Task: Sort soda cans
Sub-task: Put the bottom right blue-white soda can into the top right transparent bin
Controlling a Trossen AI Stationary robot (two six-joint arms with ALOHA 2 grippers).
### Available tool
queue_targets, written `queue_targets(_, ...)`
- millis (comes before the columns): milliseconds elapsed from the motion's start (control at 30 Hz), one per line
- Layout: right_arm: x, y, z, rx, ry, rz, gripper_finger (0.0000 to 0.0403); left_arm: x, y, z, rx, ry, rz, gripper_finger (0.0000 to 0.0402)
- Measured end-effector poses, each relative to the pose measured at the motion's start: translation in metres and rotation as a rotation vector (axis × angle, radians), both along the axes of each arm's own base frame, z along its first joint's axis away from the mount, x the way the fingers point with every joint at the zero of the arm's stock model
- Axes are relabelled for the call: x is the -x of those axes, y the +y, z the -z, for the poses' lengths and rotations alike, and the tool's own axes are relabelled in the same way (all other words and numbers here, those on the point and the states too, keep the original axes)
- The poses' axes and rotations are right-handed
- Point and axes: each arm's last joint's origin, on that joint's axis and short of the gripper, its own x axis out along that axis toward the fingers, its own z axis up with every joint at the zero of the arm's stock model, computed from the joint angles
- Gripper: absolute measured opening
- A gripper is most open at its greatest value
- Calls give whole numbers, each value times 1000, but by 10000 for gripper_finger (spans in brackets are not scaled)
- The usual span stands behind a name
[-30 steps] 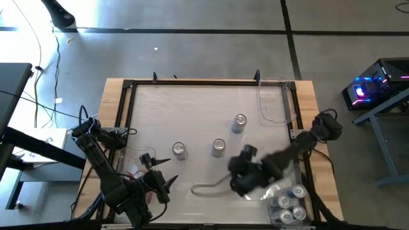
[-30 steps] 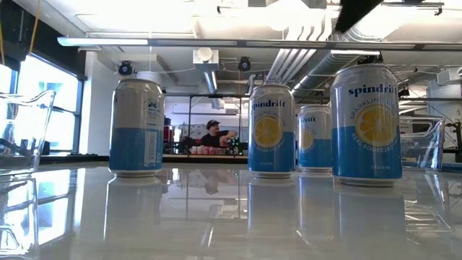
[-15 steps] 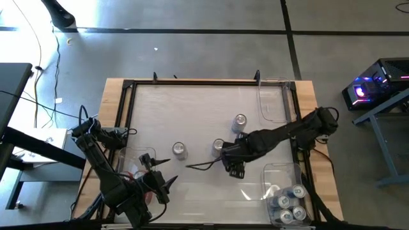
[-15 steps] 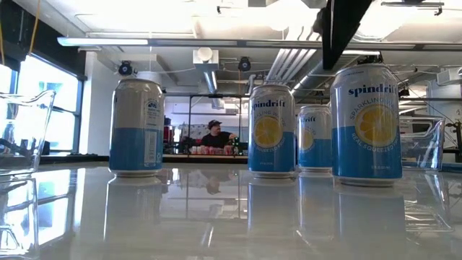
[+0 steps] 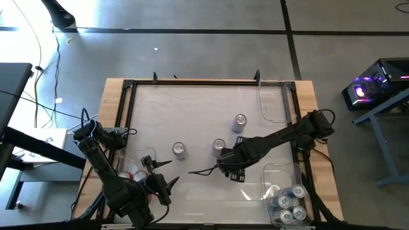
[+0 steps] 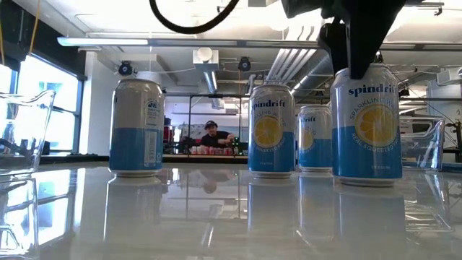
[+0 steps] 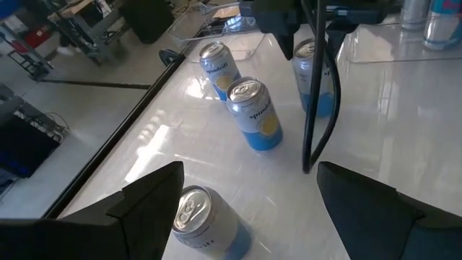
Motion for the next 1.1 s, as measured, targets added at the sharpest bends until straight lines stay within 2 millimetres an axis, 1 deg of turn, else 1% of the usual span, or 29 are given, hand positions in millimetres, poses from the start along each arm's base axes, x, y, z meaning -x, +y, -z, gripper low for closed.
queue_targets(233,-1,0,2,-2,2,15,292,1,1,0,-19,5,1,314)
queue_targets(500,3,5,2,4,27,-20,291,1,1,0,-19,4,1,314)
queue_targets(767,-1,8,13,20,55,-8,291,1,1,0,-14,0,1,314)
queue_targets(1100,-1,8,14,25,64,-2,292,1,1,0,-13,2,1,314)
